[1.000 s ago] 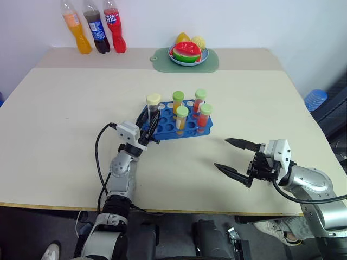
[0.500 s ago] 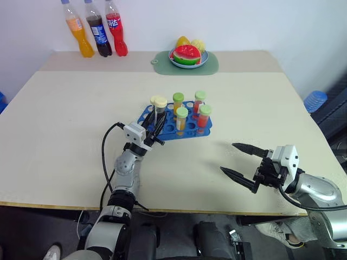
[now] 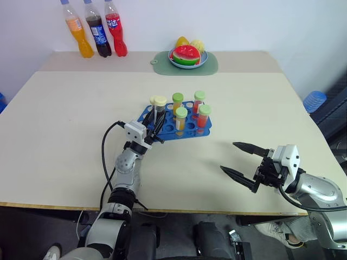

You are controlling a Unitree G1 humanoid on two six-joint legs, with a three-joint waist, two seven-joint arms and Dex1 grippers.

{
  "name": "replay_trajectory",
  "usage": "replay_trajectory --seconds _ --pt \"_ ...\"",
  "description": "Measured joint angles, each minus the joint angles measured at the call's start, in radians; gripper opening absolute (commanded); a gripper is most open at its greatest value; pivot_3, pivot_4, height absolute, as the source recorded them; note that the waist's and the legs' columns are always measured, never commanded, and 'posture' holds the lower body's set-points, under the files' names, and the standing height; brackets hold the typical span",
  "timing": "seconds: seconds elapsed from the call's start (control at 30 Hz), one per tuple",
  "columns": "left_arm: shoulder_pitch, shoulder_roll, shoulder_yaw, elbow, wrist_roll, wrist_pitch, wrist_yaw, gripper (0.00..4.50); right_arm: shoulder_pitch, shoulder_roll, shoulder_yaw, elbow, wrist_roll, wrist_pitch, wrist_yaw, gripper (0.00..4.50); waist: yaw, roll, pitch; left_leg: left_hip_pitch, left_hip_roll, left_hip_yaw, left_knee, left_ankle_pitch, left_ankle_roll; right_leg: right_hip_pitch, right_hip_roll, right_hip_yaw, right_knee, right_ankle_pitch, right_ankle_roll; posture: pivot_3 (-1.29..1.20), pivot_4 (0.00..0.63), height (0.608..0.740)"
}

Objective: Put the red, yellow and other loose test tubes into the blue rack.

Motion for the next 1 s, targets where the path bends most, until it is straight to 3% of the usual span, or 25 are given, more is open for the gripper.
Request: replay_trajectory --seconds 1.0 --pt "0.025 0.013 -0.001 -0.074 0.008 0.073 -0.008 0.89 -0.039 0.004 0.043 0.000 -0.001 -0.004 -0.023 4.50 -0.002 -0.001 0.000 0.000 0.000 0.000 -0.001 0.000 0.000 0.000 0.000 0.000 -0.001 0.000 0.000 0.00 0.150 0.740"
